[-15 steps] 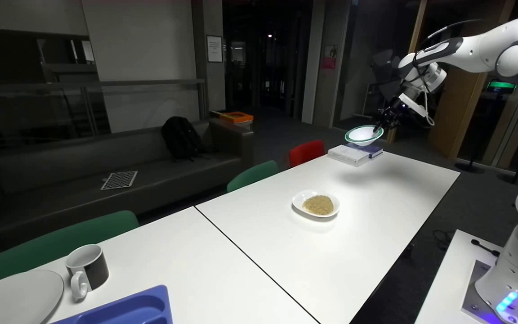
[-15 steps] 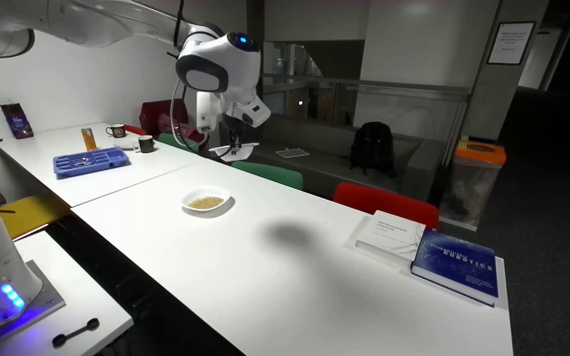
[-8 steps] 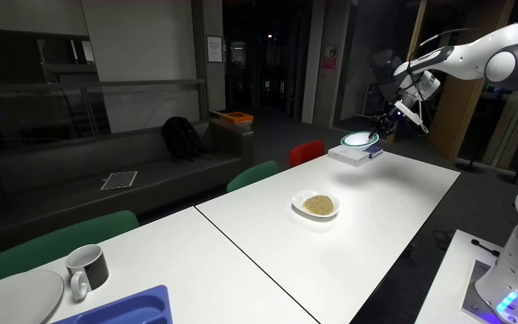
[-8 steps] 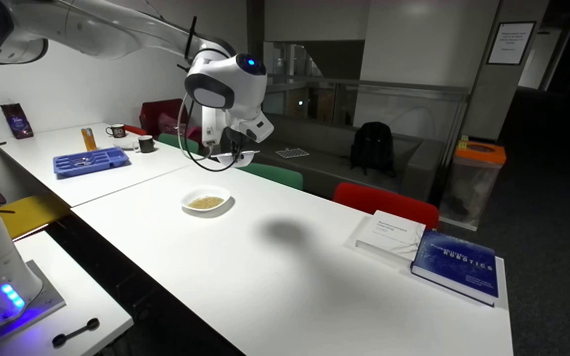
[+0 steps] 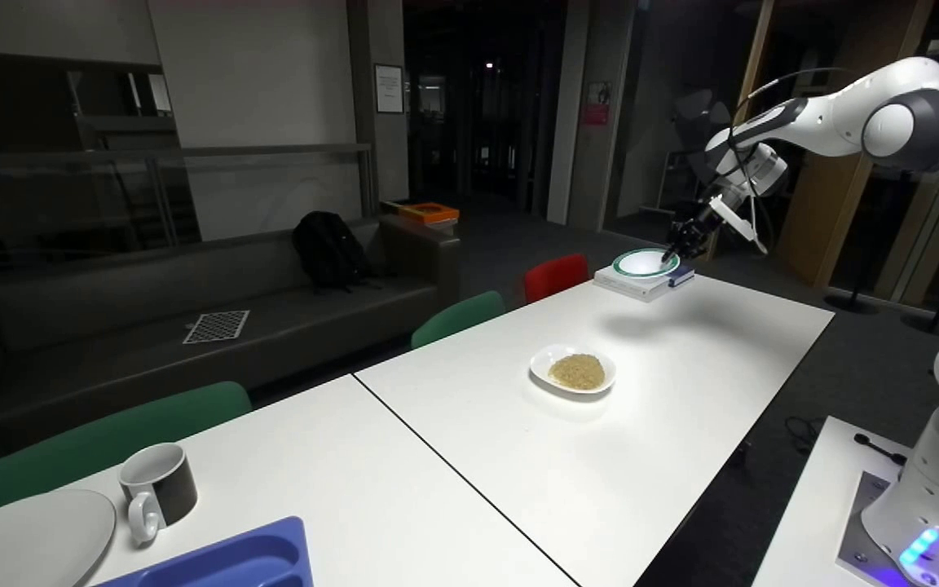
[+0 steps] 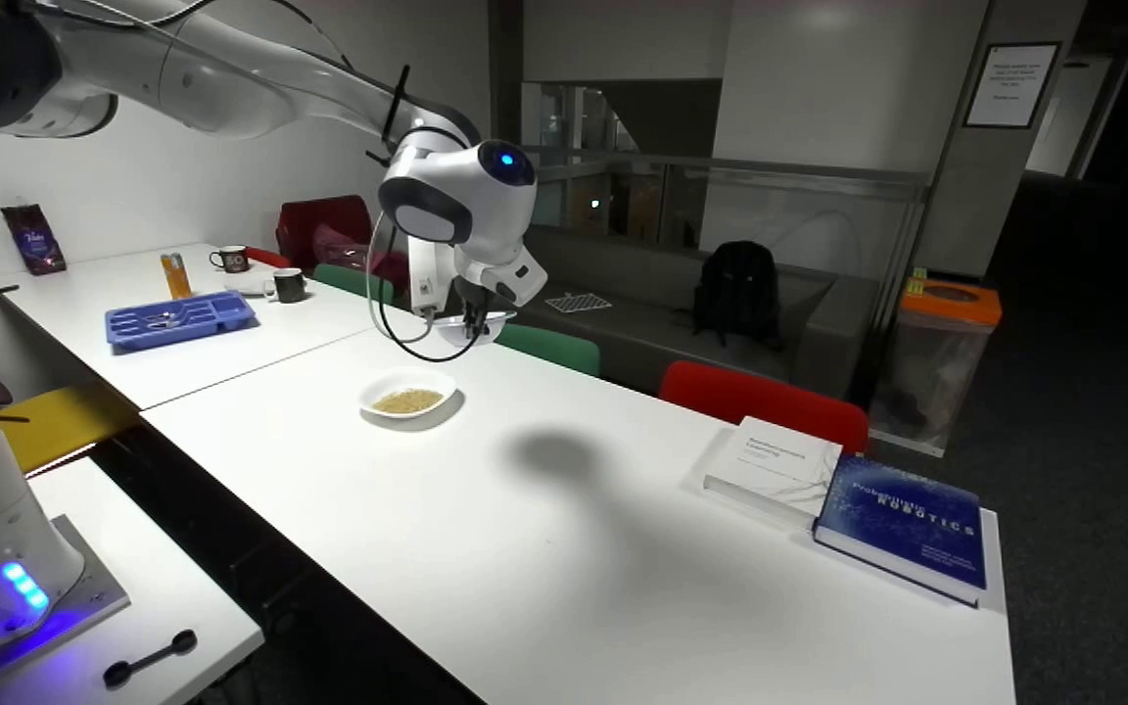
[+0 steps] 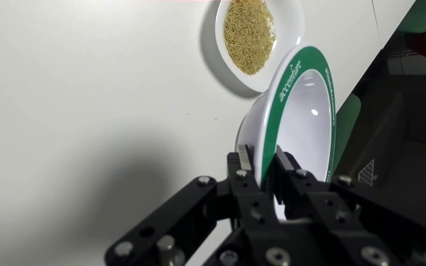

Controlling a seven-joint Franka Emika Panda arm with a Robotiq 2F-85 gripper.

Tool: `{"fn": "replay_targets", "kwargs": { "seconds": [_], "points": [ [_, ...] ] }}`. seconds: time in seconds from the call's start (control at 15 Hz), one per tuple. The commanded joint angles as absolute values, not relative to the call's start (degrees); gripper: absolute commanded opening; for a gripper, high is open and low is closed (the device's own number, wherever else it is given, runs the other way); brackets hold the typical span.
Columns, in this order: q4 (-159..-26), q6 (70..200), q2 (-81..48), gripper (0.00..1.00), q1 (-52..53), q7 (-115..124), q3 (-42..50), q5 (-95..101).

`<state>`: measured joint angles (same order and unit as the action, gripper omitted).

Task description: Pick up the bowl and pour some of its contents on the plate

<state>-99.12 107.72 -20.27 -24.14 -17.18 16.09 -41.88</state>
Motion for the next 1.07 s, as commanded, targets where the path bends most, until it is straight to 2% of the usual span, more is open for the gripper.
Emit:
{"fn": "replay_targets", "kwargs": {
  "seconds": [0.0,0.4,0.47,1.0],
  "points": [
    [-98.8,107.7,-20.4,0.18,-24.9,-17.2,15.4,-41.7],
    [-98.8,107.7,-20.4,0.18,-24.9,-17.3,15.4,-41.7],
    [-98.8,107.7,-20.4,0.04,-24.9,-17.3,15.4,-41.7],
    [-95.4,107.7,-24.5,0.04,-26.3,-17.9,14.6,-45.2]
  ]
}}
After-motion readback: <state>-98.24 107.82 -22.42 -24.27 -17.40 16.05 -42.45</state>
